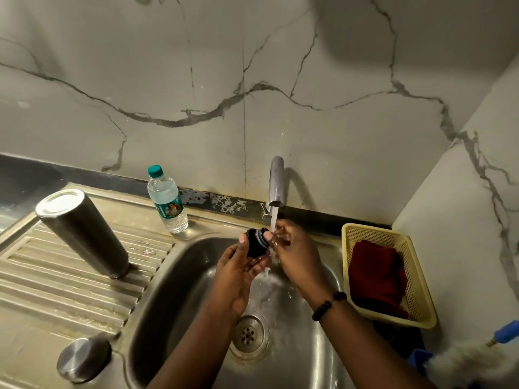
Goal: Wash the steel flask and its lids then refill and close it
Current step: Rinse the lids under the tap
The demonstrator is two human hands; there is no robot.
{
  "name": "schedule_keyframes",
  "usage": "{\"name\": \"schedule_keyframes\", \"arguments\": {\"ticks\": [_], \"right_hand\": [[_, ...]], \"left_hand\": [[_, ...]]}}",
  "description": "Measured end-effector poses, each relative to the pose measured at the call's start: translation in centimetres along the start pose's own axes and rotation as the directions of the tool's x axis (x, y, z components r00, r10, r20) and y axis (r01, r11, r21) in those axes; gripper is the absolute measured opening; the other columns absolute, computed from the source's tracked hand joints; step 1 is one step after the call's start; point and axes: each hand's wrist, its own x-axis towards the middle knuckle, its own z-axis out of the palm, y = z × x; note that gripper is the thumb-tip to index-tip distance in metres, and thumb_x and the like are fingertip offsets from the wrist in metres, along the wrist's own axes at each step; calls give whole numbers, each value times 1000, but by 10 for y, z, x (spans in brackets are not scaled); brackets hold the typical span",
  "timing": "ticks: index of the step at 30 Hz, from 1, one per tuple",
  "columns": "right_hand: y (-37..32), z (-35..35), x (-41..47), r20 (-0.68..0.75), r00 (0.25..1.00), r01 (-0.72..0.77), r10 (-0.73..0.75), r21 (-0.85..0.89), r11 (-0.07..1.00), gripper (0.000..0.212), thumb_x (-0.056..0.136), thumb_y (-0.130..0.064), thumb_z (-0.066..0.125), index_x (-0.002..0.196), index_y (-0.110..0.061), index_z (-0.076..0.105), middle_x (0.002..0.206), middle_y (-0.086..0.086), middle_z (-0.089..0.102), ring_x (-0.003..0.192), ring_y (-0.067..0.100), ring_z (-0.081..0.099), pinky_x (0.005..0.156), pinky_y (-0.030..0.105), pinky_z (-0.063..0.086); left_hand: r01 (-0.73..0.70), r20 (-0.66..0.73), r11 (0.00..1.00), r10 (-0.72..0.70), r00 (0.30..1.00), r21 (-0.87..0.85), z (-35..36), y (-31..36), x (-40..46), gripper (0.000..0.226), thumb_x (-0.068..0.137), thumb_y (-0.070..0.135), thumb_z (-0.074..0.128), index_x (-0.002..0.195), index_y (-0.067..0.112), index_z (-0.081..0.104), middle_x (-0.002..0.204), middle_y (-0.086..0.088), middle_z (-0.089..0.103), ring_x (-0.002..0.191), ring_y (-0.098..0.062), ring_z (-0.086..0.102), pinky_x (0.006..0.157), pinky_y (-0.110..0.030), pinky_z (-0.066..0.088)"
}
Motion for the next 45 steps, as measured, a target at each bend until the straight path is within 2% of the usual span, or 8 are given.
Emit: {"name": "schedule_keyframes", "arguments": {"ticks": [5, 10, 13, 17, 24, 32, 39, 45], "right_hand": [[10, -1, -15, 7, 956, 293, -293, -17, 956, 48, 90, 2, 63, 130, -25, 61, 127, -11, 63, 110, -14, 52, 93, 4, 43], [18, 3, -20, -240, 767, 503, -595, -351, 790, 32, 78, 11, 70, 105, -4, 73, 104, 10, 73, 97, 11, 66, 87, 14, 52], [21, 3, -17, -217, 771, 497, -598, -380, 780, 31, 76, 10, 72, 102, -7, 70, 104, 8, 67, 96, 19, 65, 78, 29, 59], [16, -6, -9, 34, 826, 558, -562, -185, 809, 43, 87, 7, 62, 126, -13, 65, 139, 4, 56, 128, 8, 48, 100, 8, 41], [20, -12, -7, 28, 739, 629, -673, -388, 674, 26, 91, -15, 56, 110, -7, 72, 107, 4, 73, 101, 7, 66, 97, 10, 44], [11, -18, 4, 78, 956, 276, -283, 90, 957, 38, 84, -8, 73, 119, -24, 69, 116, -16, 67, 107, -5, 61, 85, 8, 48], [16, -26, 9, 143, 966, 218, -216, 3, 976, 32, 83, -11, 74, 111, -24, 67, 109, -18, 63, 100, -9, 57, 79, 4, 44], [22, -34, 12, 224, 968, 74, -110, 163, 984, 34, 81, -1, 74, 106, -23, 67, 112, -9, 66, 103, 9, 65, 84, 28, 58]], "left_hand": [[47, 57, 998, -45, 997, -41, 5, 0, -6, 48, 94, 36, 56, 124, -1, 62, 117, -26, 68, 99, -27, 71, 83, -32, 61], [37, 62, 996, -32, 998, -79, 12, -3, -4, 53, 88, 36, 59, 124, -3, 61, 114, -26, 70, 103, -31, 70, 83, -33, 61], [19, 38, 999, -17, 999, -42, 13, -1, -3, 54, 87, 34, 61, 126, -4, 60, 120, -29, 66, 102, -32, 70, 82, -35, 62], [26, 33, 1000, -26, 999, -17, 9, 0, -2, 47, 93, 32, 59, 125, -3, 60, 121, -28, 67, 99, -29, 72, 79, -33, 62], [104, 49, 992, -108, 993, 66, 6, 3, -1, 38, 96, 37, 59, 114, 5, 67, 101, -19, 75, 88, -26, 75, 70, -29, 61], [80, 88, 988, -92, 992, 132, 5, 7, 2, 37, 97, 39, 57, 115, 7, 66, 101, -18, 75, 85, -22, 73, 76, -31, 58], [15, 207, 997, -31, 978, 80, 4, -4, 7, 37, 96, 19, 58, 131, 5, 58, 126, -20, 66, 105, -27, 70, 83, -34, 60], [-318, 366, 909, 209, 907, 269, -3, -4, 9, 46, 86, 11, 74, 128, 9, 54, 122, -14, 67, 115, -29, 64, 91, -38, 56]]}}
